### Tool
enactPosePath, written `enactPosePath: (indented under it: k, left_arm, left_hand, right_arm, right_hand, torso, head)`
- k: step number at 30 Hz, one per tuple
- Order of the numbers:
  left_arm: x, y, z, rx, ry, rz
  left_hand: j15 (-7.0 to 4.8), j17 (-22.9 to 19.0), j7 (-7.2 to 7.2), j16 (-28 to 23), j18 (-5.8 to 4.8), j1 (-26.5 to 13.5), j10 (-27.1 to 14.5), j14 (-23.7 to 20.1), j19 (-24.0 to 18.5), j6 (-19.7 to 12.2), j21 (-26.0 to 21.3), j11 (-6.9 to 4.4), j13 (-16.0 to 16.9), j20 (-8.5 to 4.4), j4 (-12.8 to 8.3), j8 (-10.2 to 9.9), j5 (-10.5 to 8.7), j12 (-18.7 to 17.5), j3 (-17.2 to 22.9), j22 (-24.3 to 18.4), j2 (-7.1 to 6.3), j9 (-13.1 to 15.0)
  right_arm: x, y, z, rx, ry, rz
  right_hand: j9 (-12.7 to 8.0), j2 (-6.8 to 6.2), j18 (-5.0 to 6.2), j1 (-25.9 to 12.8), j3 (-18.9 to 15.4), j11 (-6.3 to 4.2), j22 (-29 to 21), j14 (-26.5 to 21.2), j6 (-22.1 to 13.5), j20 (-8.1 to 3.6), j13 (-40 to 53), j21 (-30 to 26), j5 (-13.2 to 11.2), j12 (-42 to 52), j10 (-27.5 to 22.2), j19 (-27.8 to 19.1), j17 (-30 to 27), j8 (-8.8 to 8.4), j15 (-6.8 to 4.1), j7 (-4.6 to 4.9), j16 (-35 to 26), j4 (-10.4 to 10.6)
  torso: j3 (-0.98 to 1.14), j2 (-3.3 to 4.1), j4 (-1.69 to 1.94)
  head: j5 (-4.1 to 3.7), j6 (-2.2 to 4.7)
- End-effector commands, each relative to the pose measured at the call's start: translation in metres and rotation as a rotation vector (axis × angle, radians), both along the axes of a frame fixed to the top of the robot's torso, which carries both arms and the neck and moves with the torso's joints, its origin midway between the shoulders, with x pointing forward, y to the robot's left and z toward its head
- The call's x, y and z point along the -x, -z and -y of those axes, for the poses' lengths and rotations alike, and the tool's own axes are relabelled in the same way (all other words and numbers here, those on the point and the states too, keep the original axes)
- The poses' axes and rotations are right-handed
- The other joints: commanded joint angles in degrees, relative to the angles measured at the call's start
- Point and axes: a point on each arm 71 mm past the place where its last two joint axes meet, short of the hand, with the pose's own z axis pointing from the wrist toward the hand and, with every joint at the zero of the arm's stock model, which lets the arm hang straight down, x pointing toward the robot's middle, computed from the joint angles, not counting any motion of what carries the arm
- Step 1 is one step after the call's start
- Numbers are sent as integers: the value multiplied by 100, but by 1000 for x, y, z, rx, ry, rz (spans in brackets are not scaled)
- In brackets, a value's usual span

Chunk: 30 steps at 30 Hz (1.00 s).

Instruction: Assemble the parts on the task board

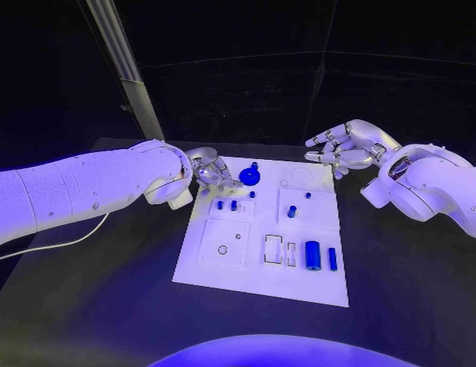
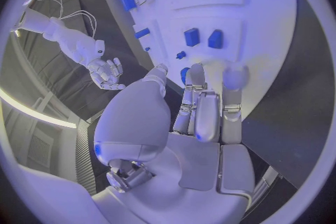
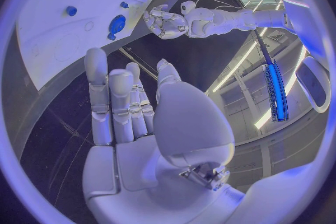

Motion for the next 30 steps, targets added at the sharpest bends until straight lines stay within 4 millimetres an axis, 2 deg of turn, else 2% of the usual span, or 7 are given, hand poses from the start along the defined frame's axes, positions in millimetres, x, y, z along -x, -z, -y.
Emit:
enactPosePath:
  k: [1,4,7,9,16,21,30]
  left_arm:
    - [-3,-16,17,171,84,166]
    - [-4,-19,29,132,162,242]
    - [-5,-19,40,65,238,302]
    - [-6,-19,49,-2,298,341]
    - [-11,-15,64,-149,400,405]
    - [-15,-9,71,-244,445,412]
    - [-18,2,73,-329,471,377]
  left_hand:
    - [109,-1004,68,-968,72,442,-420,-625,-397,-166,-694,133,-287,109,-185,-111,7,-350,52,-524,24,-125]
    - [198,-1993,138,-1893,83,1047,-775,-1263,-548,-314,-1039,220,-681,204,-499,-322,-148,-783,228,-778,25,-326]
    - [215,-2207,148,-2046,92,1320,-790,-1315,-506,-256,-1184,252,-997,237,-657,-476,-299,-1045,349,-920,-10,-492]
    - [194,-1858,143,-1569,99,1382,-729,-808,-190,-178,-1111,242,-1277,209,-710,-618,-376,-1241,411,-950,-55,-645]
    - [146,-944,97,-536,88,1386,-678,-57,317,33,-890,221,-1777,152,-793,-875,-432,-1567,481,-898,-140,-914]
    - [125,-194,64,194,-90,1363,-625,351,882,214,198,215,-2097,117,-863,-1049,-463,-1760,521,20,-171,-1080]
    - [77,-122,20,380,-229,1313,-449,521,1251,451,1026,175,-2391,66,-929,-1192,-473,-1912,579,747,-165,-1219]
  right_arm:
    - [0,-1,-1,-1,-7,4]
    - [-1,-1,-2,-1,-8,4]
    - [-1,-1,-2,-1,-9,3]
    - [-1,-1,-2,-1,-10,3]
    - [-1,-1,-4,0,-14,0]
    - [-1,0,-5,0,-17,-1]
    - [-1,-1,-6,0,-19,3]
  right_hand:
    - [9,42,61,13,-3,-10,-6,14,0,0,-5,-30,16,25,-49,3,-5,36,2,-9,-29,42]
    - [9,44,60,9,-5,-9,-3,13,-2,1,-7,-30,18,27,-52,5,-1,35,2,-9,-30,48]
    - [9,45,60,8,-7,-9,-2,13,-2,1,-7,-30,18,27,-53,5,1,35,2,-8,-30,50]
    - [9,45,60,8,-7,-9,-2,13,-2,1,-7,-30,18,27,-53,5,1,35,2,-8,-30,50]
    - [9,47,59,9,-6,-9,1,16,-2,1,-8,-29,19,28,-53,6,15,35,2,-8,-17,51]
    - [9,47,59,9,-6,-9,1,16,-2,1,-8,-29,19,28,-53,6,15,35,2,-8,-17,51]
    - [9,51,59,12,-5,-9,3,17,-2,1,-9,-28,22,30,-54,8,21,36,2,-9,-14,52]
  torso:
    - [1,3,-8]
    - [1,5,-16]
    - [-4,6,-20]
    - [-5,4,-9]
    - [4,4,-12]
    - [-2,8,-8]
    - [-2,10,-8]
  head:
    - [-11,18]
    - [-24,36]
    - [-39,57]
    - [-67,73]
    - [-81,81]
    - [-88,86]
    - [-119,65]
